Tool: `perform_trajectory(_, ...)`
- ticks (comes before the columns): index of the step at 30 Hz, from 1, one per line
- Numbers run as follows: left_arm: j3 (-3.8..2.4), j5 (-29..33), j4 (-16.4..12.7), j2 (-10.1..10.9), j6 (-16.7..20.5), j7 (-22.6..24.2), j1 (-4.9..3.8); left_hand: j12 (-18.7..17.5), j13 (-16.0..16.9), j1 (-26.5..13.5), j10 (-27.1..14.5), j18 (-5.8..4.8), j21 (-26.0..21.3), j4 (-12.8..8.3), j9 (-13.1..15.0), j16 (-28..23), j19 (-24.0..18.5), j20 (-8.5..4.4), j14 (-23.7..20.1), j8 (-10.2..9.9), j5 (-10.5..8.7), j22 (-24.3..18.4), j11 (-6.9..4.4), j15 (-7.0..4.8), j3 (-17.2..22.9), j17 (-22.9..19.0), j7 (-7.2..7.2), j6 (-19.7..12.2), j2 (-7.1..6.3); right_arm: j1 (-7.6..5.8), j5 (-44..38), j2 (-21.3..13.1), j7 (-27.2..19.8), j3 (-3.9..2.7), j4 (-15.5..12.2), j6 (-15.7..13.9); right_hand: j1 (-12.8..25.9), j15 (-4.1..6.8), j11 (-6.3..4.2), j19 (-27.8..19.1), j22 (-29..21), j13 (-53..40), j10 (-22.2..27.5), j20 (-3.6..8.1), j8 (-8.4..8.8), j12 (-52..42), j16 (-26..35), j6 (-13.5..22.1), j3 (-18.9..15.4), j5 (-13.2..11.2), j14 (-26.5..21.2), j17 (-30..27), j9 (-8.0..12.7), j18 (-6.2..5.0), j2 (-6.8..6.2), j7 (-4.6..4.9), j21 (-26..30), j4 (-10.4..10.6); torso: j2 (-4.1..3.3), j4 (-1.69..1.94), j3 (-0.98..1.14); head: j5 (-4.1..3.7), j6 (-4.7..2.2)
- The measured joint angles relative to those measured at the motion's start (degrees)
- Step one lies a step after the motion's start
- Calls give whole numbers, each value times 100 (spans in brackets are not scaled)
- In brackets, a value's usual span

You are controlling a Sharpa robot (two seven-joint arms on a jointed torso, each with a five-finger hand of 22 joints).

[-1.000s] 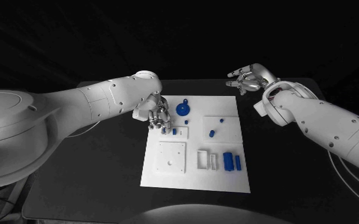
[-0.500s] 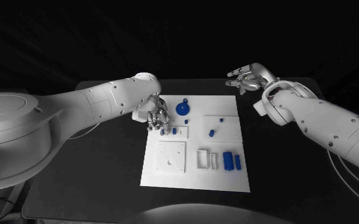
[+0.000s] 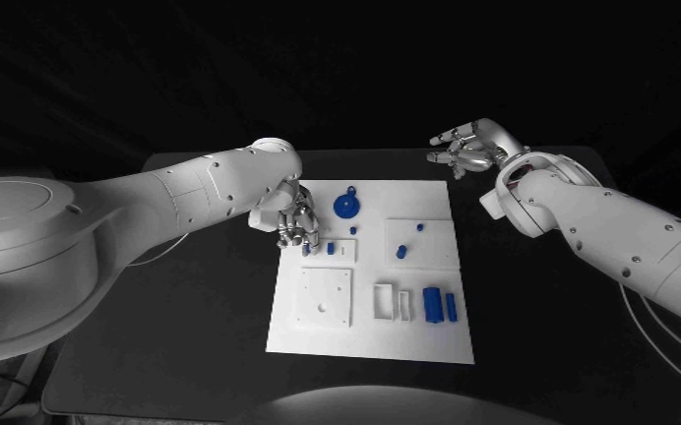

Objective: Assemble the parts on the task board

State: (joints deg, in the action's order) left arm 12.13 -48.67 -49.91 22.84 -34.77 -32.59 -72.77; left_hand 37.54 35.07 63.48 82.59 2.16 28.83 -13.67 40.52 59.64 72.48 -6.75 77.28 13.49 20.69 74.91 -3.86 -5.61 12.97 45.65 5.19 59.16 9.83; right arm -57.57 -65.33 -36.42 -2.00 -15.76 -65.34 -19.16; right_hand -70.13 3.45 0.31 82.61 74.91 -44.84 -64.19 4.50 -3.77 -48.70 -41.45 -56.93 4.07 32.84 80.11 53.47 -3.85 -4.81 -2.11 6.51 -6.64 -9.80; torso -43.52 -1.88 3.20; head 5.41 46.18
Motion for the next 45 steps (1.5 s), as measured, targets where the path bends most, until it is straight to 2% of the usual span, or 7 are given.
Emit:
perform_trajectory(12, 5, 81, 39, 14, 49, -18, 4, 0, -1, -1, 6, 0, 0, 13, 31, 0, 0, 0, 0, -1, 0, -1, 6, 0, 13, 8, 0, 0, -1, 0, -9, 1, 5, 0, 4, 1, 0, 0, 0, 0, 0, 0, 0, 0, 0, 0, 0, 0, 16, 0, 0, 0, 0, 0, 0, 0, 0, -16, 4, 2, 3, 5, 27)
perform_trajectory(19, 22, 121, 58, 28, 57, -34, 1, 0, -2, -67, 9, 0, 0, 29, 86, 0, 0, 0, 0, 66, 24, -1, 9, 0, 29, 32, 0, 0, 62, 5, -14, -2, 9, 0, 4, 1, 0, 0, 0, 0, 0, 0, 0, 0, 0, 0, 0, 0, 55, 0, 0, 0, 0, 0, 0, 0, 0, -24, 6, 2, 3, 10, 26)
perform_trajectory(28, 63, 183, 93, 11, 40, -61, -10, 0, 4, -140, 18, 0, 0, 29, 108, 45, 0, 0, 0, 99, 29, -1, 18, 0, 29, 93, 0, 0, 41, 15, -21, 3, 12, 0, 4, 1, 0, 0, 0, 0, 0, 0, 0, 0, 0, 0, 0, 0, 55, 0, 0, 0, 0, -1, 0, 0, 0, -24, 6, 1, 0, 20, 36)
perform_trajectory(39, 78, 287, 176, -17, 14, -68, -7, 0, 10, -214, 65, 1, 0, 20, 107, 123, 0, 0, 35, 111, -12, 3, -3, -29, 37, 185, 2, 41, 12, 24, -26, 4, 14, 0, 4, 4, 0, 0, 0, 0, 0, 0, 0, 0, 0, 0, 0, 0, 95, 50, 0, 0, 0, 0, 0, 0, 0, -64, 3, -4, 0, 25, 38)
perform_trajectory(41, 78, 334, 198, -17, 2, -67, -6, 0, 15, -215, 78, 1, 0, 17, 108, 138, 0, 0, 61, 111, 93, 3, -14, -20, 40, 205, 2, 41, 11, 25, -26, 3, 15, 0, 4, 4, 0, 0, 0, 0, 0, 0, 0, 0, 0, 0, 0, -1, 103, 50, 0, 0, 0, 0, 0, 1, 0, -72, 3, -5, 2, 20, 38)
perform_trajectory(43, 81, 384, 219, -17, -10, -64, -2, 0, 16, -276, 104, 2, 24, 24, 151, 178, 24, -23, 83, 111, 375, 3, -22, -41, 48, 238, -11, 54, -4, 25, -27, 2, 15, 0, 4, 5, 0, 0, 0, 0, 0, 0, 0, 0, 0, 0, 0, -19, 135, 50, 0, 0, 0, 0, 0, 17, 0, -104, 2, -5, 3, 16, 43)
perform_trajectory(45, 85, 451, 236, -14, -27, -61, 3, 0, 19, -337, 122, 2, 44, 87, 228, 178, 33, -32, 109, 111, 549, 2, -39, -46, 116, 271, -19, 63, -64, 26, -29, -1, 15, 0, 4, 6, 0, 0, 0, 0, 0, 0, 0, 0, 0, 0, 0, -22, 141, 50, 0, 0, 0, 0, 0, 19, 0, -110, 1, -5, 3, 12, 47)
